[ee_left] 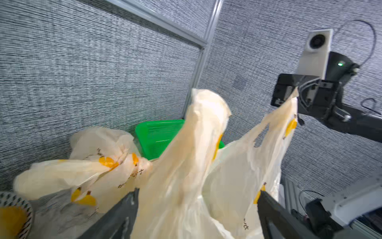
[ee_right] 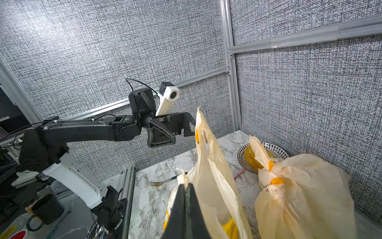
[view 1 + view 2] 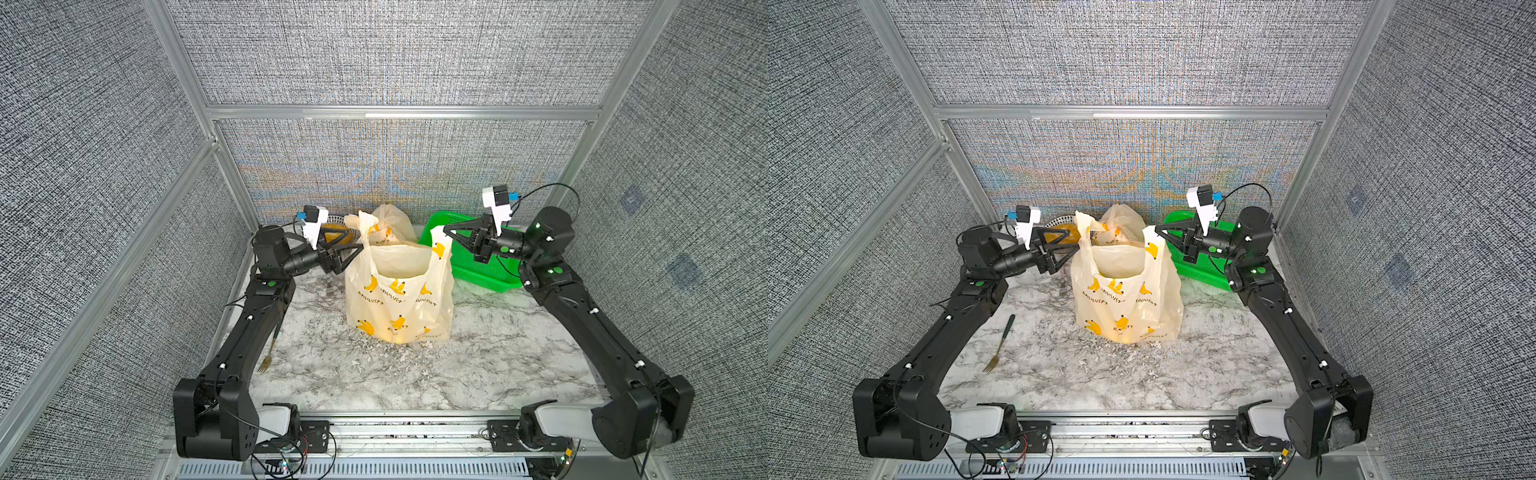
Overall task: Place the banana into a plastic bag & tie a knot
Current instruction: Adjust the plastic bag at the center of the board, then cross the plastic bag at the center of the board.
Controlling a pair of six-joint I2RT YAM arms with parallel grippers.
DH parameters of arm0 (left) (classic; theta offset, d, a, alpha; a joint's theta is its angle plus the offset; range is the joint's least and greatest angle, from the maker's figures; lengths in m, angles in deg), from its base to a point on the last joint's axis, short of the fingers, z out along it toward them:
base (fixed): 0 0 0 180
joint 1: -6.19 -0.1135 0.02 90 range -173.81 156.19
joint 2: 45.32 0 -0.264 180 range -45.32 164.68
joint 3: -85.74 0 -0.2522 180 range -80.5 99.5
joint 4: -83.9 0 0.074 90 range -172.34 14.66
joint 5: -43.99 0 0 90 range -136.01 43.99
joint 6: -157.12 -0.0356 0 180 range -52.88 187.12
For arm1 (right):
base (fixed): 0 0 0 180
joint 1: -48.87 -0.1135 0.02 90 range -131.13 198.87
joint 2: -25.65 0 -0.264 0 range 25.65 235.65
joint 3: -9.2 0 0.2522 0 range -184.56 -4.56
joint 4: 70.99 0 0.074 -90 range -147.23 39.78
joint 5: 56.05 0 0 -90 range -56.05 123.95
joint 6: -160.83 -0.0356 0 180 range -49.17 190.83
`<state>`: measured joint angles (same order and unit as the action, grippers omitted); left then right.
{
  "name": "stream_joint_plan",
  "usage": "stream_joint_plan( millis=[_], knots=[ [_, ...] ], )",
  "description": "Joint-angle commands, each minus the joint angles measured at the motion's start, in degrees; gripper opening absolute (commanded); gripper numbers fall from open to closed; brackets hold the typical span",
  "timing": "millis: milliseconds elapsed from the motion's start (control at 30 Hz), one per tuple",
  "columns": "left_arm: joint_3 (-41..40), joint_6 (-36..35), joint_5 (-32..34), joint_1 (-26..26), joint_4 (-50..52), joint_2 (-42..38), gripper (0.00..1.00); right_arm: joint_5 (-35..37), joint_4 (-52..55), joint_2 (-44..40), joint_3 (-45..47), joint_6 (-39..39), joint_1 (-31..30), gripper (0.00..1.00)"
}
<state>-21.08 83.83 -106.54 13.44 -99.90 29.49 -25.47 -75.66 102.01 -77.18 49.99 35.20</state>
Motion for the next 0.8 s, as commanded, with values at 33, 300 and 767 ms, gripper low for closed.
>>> stream_joint_plan(
  millis=[33,300,767],
  knots=[
    [0.72,-5.53,-5.56,1.47,1.05,0.06,0.92,-2.38,-0.16,2.21,-2.88,-0.87,0.38,0.00],
    [6.07,-16.82,-4.82,0.40,13.83,6.20,0.86,-2.52,1.66,4.57,-5.58,-0.88,0.66,0.00],
    [11.88,-12.15,-13.97,4.24,9.70,14.76,0.43,-1.88,5.05,5.63,-6.93,1.22,0.93,0.00]
  ],
)
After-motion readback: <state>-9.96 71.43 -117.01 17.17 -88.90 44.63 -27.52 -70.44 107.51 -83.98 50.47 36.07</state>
